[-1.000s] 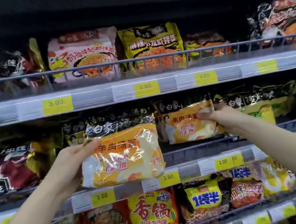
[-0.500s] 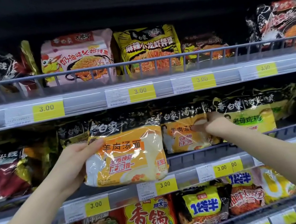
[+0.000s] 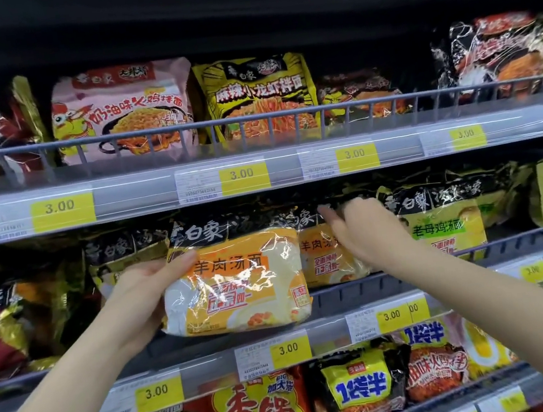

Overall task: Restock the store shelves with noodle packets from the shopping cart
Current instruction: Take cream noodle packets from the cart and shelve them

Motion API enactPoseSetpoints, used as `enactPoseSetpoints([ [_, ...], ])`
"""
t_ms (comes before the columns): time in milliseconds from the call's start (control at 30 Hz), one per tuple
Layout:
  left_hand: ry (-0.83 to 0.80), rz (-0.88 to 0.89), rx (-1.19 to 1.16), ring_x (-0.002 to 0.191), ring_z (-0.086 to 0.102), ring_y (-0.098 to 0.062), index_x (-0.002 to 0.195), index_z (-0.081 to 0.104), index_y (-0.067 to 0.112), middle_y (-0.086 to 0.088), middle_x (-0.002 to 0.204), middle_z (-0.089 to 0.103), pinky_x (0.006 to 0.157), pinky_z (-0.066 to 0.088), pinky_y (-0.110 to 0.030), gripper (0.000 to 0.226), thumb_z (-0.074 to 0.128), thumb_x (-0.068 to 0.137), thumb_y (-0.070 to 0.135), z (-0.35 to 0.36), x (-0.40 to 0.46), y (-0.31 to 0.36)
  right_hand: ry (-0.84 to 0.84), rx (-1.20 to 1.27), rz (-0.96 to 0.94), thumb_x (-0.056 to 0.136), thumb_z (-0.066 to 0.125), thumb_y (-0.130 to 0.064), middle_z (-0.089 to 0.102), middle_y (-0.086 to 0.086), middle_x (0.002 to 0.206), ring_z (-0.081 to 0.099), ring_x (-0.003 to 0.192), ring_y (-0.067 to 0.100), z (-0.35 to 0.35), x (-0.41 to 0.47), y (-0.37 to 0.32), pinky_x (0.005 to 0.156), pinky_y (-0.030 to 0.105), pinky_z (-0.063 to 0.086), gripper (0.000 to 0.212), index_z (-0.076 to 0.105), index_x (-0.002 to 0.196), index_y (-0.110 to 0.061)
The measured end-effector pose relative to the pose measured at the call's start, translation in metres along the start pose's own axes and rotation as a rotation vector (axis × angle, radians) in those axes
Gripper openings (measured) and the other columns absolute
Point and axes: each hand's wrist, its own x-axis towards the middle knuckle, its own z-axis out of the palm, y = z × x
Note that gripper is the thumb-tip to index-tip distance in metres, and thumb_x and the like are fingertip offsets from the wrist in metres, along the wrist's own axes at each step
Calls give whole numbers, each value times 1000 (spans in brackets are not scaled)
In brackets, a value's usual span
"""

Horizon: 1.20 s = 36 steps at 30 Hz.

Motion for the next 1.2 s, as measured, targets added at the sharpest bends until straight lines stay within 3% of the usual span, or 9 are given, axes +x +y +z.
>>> enactPoseSetpoints([
  [100,-13,8,-15,64,71,-22,87,66,1,-15,82,74,57,59,-30,101,87,7,58,9,4,1,-316,806,186,81,45,-71,71,17,84,71,77,28,-2,-6,-7,81,40,57,74,65,91,-1],
  [200,-28,18,-19,62,71,-22,81,67,2,-15,79,74,56,58,-29,93,88,9,56,23,10,3,-622,970,177,72,62,-59,75,10,96,72,90,23,-6,-13,-9,81,34,56,61,66,102,-5],
  [333,-67,47,-49,66,69,-23,81,66,2,-14,77,74,66,57,-34,50,74,55,44,43,15,3,-598,1082,230,76,74,-17,76,6,80,73,74,16,-11,-9,-2,63,26,56,23,66,90,-1],
  [467,-133,79,102,85,70,-16,98,65,12,-4,92,75,81,53,-31,55,43,82,59,49,19,-2,-478,1125,285,72,74,-8,74,9,75,71,68,18,-18,1,16,61,30,57,19,65,87,1],
  [567,-196,278,801,127,36,0,140,40,23,14,141,35,103,24,-14,90,25,74,83,36,17,-17,-282,1152,324,74,72,1,74,11,82,70,72,19,-21,15,36,70,33,60,32,60,103,8],
  [700,-371,609,1414,138,14,3,147,16,28,18,150,11,108,0,-8,89,-6,78,79,30,-17,-38,-192,1073,292,74,75,-1,74,7,79,72,68,17,-18,27,59,68,31,59,37,58,107,5],
  [800,-373,726,1514,130,35,-5,139,43,16,8,140,44,108,16,-16,64,18,98,57,22,-14,-45,-249,977,260,72,76,-3,75,8,79,71,74,23,-12,27,66,78,42,54,31,60,99,2],
  [967,-395,781,1523,133,23,1,139,42,16,11,140,41,108,15,-14,62,19,98,56,22,-11,-46,-348,961,325,66,77,-4,74,8,77,71,74,21,-5,24,70,71,32,55,43,57,103,4],
  [1200,-385,813,1453,138,16,-1,145,31,19,8,148,30,111,9,-17,65,24,96,60,20,-4,-55,-439,850,330,63,80,-9,39,23,144,54,115,29,-11,18,70,102,37,43,106,16,146,5],
])
